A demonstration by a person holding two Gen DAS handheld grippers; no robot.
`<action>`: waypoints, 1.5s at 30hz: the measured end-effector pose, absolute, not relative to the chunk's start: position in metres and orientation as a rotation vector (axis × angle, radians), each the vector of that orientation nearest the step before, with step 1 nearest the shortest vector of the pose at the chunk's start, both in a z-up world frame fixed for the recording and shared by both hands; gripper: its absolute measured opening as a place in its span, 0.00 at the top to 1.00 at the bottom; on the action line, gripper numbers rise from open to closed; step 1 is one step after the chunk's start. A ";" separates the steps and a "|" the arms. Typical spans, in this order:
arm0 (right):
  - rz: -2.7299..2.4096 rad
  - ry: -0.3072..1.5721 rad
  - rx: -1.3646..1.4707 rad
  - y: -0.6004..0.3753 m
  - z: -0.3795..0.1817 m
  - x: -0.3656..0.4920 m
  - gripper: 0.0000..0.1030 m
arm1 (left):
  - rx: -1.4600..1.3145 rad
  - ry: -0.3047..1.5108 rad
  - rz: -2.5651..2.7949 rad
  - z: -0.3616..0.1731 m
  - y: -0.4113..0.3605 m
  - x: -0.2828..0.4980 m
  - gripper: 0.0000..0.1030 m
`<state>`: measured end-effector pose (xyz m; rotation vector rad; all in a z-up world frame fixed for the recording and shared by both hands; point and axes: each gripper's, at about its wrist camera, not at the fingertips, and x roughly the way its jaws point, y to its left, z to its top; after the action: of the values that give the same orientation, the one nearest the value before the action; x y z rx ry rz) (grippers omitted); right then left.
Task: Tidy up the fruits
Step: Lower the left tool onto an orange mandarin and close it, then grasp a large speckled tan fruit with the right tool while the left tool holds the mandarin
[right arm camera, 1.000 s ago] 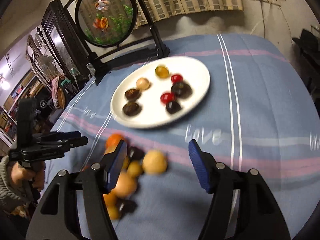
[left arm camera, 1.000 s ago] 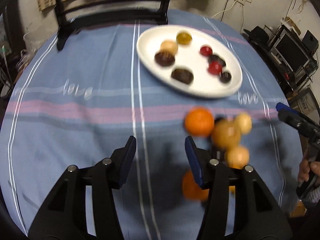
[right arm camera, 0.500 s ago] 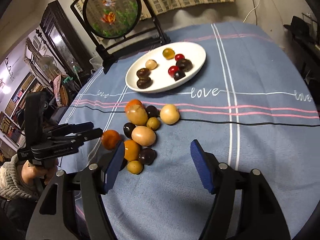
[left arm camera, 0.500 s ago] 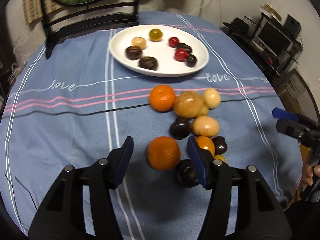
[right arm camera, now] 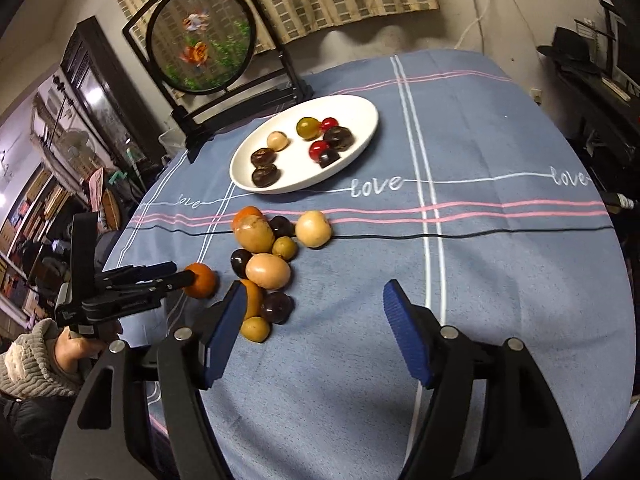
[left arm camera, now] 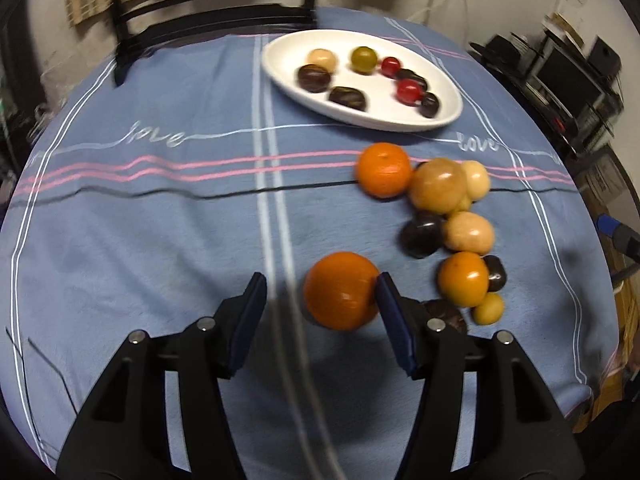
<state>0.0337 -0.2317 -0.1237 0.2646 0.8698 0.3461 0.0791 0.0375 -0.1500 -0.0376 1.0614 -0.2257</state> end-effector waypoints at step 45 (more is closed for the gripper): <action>0.485 0.917 0.006 -0.154 -0.125 0.077 0.31 | -0.056 1.046 -0.239 -0.157 0.037 0.073 0.55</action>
<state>0.0774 -0.1542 -0.1254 0.0055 0.9171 0.4847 0.0728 0.0370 -0.1570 -0.0564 1.0457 -0.2386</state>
